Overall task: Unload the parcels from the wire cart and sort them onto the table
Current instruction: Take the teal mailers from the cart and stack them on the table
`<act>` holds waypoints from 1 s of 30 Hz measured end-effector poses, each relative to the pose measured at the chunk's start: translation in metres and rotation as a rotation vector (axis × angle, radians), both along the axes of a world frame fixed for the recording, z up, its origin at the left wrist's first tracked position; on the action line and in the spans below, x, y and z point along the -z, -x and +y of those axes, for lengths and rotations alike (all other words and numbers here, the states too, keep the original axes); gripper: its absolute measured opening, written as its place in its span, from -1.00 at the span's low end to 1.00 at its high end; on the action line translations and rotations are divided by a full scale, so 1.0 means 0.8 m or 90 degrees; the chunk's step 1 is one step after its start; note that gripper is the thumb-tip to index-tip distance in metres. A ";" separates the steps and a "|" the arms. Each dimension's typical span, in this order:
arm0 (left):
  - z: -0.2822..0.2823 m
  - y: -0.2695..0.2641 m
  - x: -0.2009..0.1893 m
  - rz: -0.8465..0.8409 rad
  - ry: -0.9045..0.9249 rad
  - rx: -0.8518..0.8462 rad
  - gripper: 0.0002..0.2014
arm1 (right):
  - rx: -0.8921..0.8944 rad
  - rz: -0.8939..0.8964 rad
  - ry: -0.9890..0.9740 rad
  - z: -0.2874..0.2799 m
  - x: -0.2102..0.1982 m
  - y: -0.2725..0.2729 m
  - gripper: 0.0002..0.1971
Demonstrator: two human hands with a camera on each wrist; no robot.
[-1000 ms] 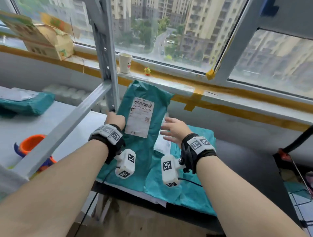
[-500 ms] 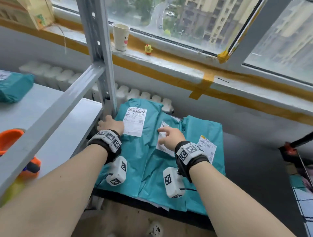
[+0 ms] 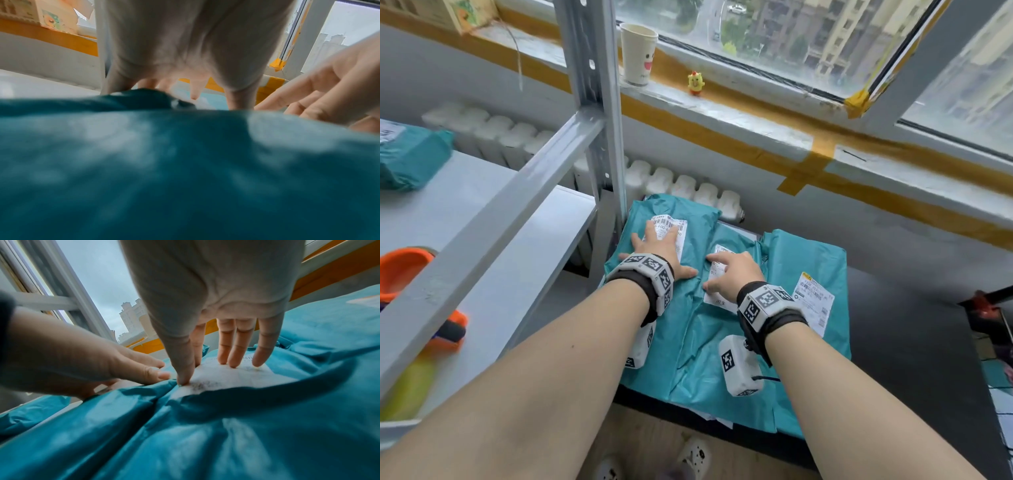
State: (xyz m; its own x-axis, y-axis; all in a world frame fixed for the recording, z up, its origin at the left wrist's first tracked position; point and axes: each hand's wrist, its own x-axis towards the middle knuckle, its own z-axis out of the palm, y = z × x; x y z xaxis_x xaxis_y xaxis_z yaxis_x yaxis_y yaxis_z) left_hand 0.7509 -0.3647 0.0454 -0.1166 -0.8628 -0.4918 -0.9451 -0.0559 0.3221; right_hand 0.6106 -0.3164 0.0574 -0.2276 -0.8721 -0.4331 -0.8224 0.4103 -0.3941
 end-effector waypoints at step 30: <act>0.087 0.140 -0.147 0.001 0.215 0.320 -0.55 | 0.117 0.188 0.113 0.117 -0.136 0.105 -0.54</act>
